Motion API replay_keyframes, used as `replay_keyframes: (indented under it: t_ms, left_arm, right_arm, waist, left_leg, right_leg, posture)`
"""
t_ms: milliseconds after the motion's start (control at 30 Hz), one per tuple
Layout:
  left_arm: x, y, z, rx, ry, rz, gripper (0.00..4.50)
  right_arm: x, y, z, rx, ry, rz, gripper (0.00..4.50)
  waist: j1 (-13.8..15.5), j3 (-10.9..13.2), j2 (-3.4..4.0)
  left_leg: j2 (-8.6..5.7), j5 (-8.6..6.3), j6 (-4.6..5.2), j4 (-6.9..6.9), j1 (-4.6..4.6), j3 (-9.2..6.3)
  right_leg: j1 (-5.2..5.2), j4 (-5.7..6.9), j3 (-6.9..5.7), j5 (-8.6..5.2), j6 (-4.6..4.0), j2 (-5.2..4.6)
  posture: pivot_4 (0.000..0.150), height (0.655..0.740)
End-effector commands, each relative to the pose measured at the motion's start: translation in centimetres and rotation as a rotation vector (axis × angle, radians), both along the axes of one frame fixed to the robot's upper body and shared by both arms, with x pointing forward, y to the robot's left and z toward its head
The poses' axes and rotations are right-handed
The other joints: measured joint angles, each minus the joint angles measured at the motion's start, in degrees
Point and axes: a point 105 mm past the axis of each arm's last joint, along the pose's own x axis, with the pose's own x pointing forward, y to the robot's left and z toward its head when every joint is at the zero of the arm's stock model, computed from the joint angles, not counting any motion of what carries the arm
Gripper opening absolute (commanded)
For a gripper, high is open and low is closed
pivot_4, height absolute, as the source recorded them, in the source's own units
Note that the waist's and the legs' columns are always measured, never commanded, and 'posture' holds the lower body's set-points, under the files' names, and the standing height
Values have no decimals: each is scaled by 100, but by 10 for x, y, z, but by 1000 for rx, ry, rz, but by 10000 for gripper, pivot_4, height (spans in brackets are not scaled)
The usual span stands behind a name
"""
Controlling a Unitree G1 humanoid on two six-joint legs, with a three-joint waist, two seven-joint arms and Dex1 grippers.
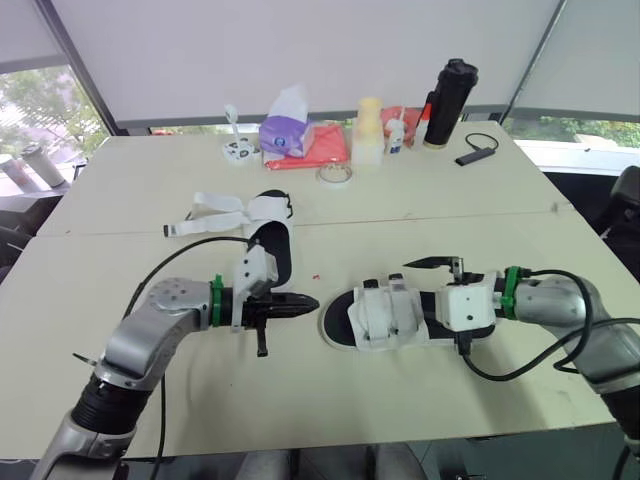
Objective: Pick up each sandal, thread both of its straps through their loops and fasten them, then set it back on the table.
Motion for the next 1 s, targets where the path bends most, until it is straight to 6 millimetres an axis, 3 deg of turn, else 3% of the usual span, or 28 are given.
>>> replay_keyframes:
  t_ms: [33,300,533,633,833,867,1000]
  left_arm:
    - [1,0,21,-37,-50,4,0]
    - [6,-2,29,-44,-77,19,0]
    - [6,-1,28,-41,-82,32,0]
    - [7,0,29,-43,-84,39,0]
    - [9,3,32,-56,-89,67,0]
    - [10,3,32,-57,-89,70,0]
    - [11,2,32,-63,-91,77,0]
  right_arm:
    - [-3,10,5,-26,-99,115,42870]
    - [-19,26,-12,-88,-170,359,42870]
    - [-5,38,-10,-75,-225,368,42870]
    - [1,38,-9,-78,-242,359,34780]
    - [5,34,-9,-99,-287,337,3539]
    - [5,33,-9,-96,-292,332,246]
    - [8,32,-2,-43,-322,257,246]
  waist:
    - [0,2,-3]
    - [-5,11,-7]
    - [-98,13,-8]
    - [-99,14,-8]
    - [-96,15,-9]
    - [-95,15,-9]
    - [-95,15,-9]
  left_leg:
    - [0,0,-1,0,0,1]
    - [-2,14,-22,-2,2,6]
    - [-1,26,-40,-3,6,-1]
    - [-2,29,-44,-1,8,-3]
    - [-3,34,-52,0,9,-6]
    - [-3,34,-52,-1,9,-7]
    - [-3,35,-54,-1,9,-8]
  right_leg:
    - [0,0,0,0,0,1]
    - [1,7,0,0,0,2]
    - [-1,28,1,0,-2,7]
    - [-2,41,1,0,-2,7]
    - [-13,67,3,-1,-3,7]
    - [-14,69,4,-1,-3,7]
    - [-15,72,4,-1,-3,7]
  posture:
    - [1500,7296]
    - [1500,7296]
    - [1500,7296]
    - [1500,7296]
    - [1500,7296]
    - [1500,7296]
    - [1500,7296]
